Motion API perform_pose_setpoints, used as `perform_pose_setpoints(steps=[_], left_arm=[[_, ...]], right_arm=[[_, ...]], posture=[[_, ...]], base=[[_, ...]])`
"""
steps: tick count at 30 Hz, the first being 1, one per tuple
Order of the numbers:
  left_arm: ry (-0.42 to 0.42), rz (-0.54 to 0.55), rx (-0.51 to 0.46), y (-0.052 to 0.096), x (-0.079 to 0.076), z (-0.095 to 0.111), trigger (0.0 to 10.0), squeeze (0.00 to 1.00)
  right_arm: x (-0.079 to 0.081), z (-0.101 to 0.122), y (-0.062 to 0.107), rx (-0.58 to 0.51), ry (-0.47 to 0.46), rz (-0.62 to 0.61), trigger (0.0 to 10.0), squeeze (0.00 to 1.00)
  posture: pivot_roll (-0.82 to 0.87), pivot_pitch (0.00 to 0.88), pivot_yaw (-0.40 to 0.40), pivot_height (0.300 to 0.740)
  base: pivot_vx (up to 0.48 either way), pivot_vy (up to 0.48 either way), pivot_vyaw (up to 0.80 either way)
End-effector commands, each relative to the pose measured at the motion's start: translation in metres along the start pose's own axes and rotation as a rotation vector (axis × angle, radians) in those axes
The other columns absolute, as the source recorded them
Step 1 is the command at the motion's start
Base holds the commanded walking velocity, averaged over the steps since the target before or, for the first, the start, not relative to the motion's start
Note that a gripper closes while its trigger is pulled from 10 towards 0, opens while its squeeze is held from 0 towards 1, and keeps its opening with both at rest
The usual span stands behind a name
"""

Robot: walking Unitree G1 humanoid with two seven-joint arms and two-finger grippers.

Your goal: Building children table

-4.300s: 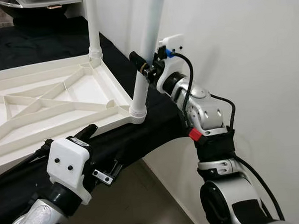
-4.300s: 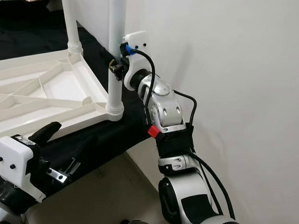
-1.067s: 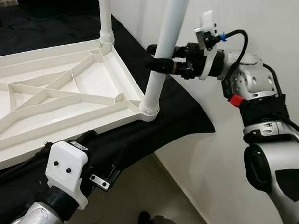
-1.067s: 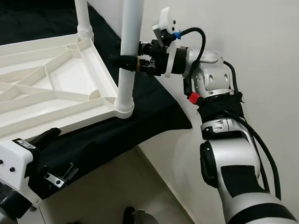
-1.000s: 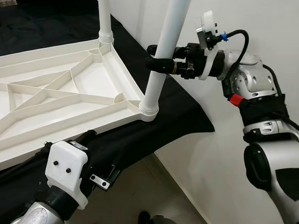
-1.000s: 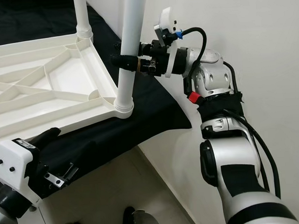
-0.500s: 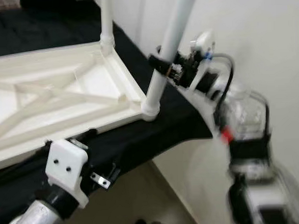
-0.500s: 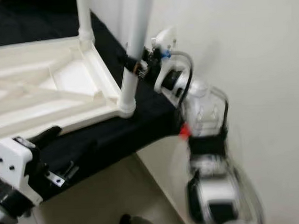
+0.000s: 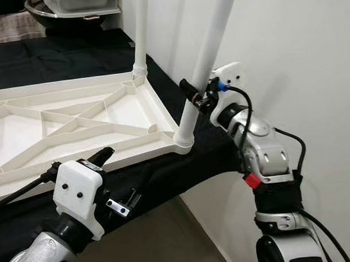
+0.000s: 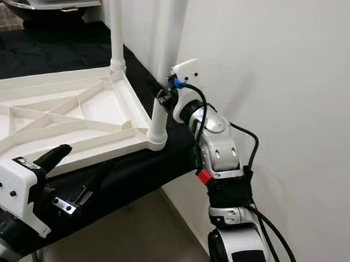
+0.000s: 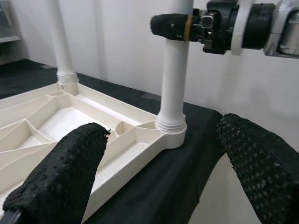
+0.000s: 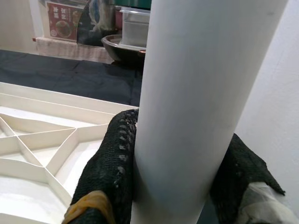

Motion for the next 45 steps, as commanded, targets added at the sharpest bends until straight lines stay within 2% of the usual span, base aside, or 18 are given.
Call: perform_pose_setpoints(steps=[1,2,3,5,8,10,12,14,15,17,18,19,21,23,28,32,33,45], left_arm=[[0.010,-0.008,0.009,0.001,-0.004,-0.002,10.0,0.00],[0.010,-0.007,0.010,0.001,-0.004,-0.002,10.0,0.00],[0.013,-0.003,0.008,0.001,-0.004,-0.002,10.0,0.00],[0.015,0.000,0.006,0.001,-0.004,-0.001,10.0,0.00],[0.013,-0.008,0.008,-0.001,-0.007,-0.002,10.0,0.00],[0.013,-0.008,0.008,-0.001,-0.007,-0.002,10.0,0.00],[0.013,-0.012,0.007,-0.002,-0.009,-0.002,10.0,0.00],[0.013,-0.011,0.006,-0.002,-0.009,-0.001,10.0,0.00],[0.014,-0.007,0.006,-0.001,-0.009,-0.002,10.0,0.00],[0.014,-0.007,0.006,-0.001,-0.009,-0.002,10.0,0.00],[0.009,-0.005,0.010,-0.001,-0.008,-0.002,10.0,0.00],[0.003,-0.003,0.012,-0.001,-0.008,-0.003,10.0,0.00],[-0.002,-0.001,0.014,-0.001,-0.008,-0.003,10.0,0.00],[-0.004,0.002,0.014,-0.001,-0.007,-0.003,10.0,0.00],[-0.010,0.005,0.016,0.000,-0.006,-0.003,10.0,0.00],[-0.012,0.006,0.018,0.000,-0.007,-0.004,10.0,0.00],[-0.013,0.006,0.018,0.000,-0.007,-0.004,10.0,0.00],[-0.011,0.006,0.016,0.000,-0.007,-0.003,10.0,0.00]], right_arm=[[0.008,-0.031,-0.003,0.128,0.072,0.061,10.0,0.65],[0.005,-0.024,-0.005,0.101,0.117,0.074,10.0,0.65],[-0.001,-0.016,-0.006,0.080,0.129,0.093,10.0,1.00],[-0.006,-0.011,-0.007,0.068,0.130,0.104,10.0,1.00],[-0.004,0.008,0.000,0.039,0.150,0.360,10.0,1.00],[-0.004,0.008,0.000,0.039,0.150,0.360,10.0,1.00],[-0.012,0.022,0.011,0.052,0.200,0.520,10.0,1.00],[-0.015,0.027,0.014,0.056,0.204,0.561,10.0,1.00],[-0.023,0.041,0.011,0.021,0.183,0.549,10.0,1.00],[-0.023,0.041,0.011,0.021,0.183,0.549,10.0,1.00],[-0.030,0.052,0.009,-0.002,0.178,0.535,10.0,1.00],[-0.032,0.060,0.010,-0.006,0.164,0.580,10.0,0.00],[-0.032,0.070,0.015,-0.004,0.141,0.656,10.0,0.00],[-0.035,0.081,0.014,-0.027,0.122,0.669,10.0,0.00],[-0.036,0.083,0.014,-0.010,0.140,0.702,10.0,0.00],[-0.035,0.089,0.018,-0.020,0.121,0.746,10.0,0.00],[-0.038,0.092,0.019,-0.027,0.091,0.762,0.0,0.00],[-0.040,0.086,0.025,-0.026,0.052,0.801,0.0,0.00]], posture=[[0.09,0.199,-0.186,0.740],[0.09,0.199,-0.186,0.740],[0.09,0.208,-0.189,0.740],[0.09,0.211,-0.190,0.740],[0.10,0.227,-0.191,0.740],[0.10,0.227,-0.191,0.740],[0.10,0.235,-0.197,0.740],[0.10,0.235,-0.198,0.740],[0.10,0.235,-0.198,0.740],[0.10,0.235,-0.198,0.740],[0.11,0.241,-0.200,0.740],[0.11,0.241,-0.200,0.740],[0.11,0.241,-0.199,0.740],[0.11,0.241,-0.199,0.740],[0.12,0.241,-0.197,0.740],[0.12,0.241,-0.195,0.740],[0.11,0.242,-0.196,0.740],[0.11,0.243,-0.197,0.740]], base=[[0.000,0.000,0.00],[0.000,0.000,0.00],[0.000,0.000,0.00],[0.000,0.000,0.00],[0.000,0.000,0.00],[0.000,0.000,0.00],[0.000,0.000,0.00],[0.000,0.000,0.00],[0.000,0.000,0.00],[0.000,0.000,0.00],[0.000,0.000,0.00],[0.000,0.000,0.00],[0.000,0.000,0.00],[0.000,0.000,0.00],[0.000,0.000,0.00],[0.000,0.000,0.00],[0.000,0.000,0.00],[0.000,0.000,0.00]])
Point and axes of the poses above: a point about 5 cm out from each wrist's last joint towards the gripper, its own y axis pointing back from the gripper into the wrist, its own z axis along the axis of the wrist's last joint, x = y × z, the point moved 5 cm from there along -y, pointing out of the wrist towards the gripper, and after that the axes turned 9 degrees about -y, right-handed, at the moved point
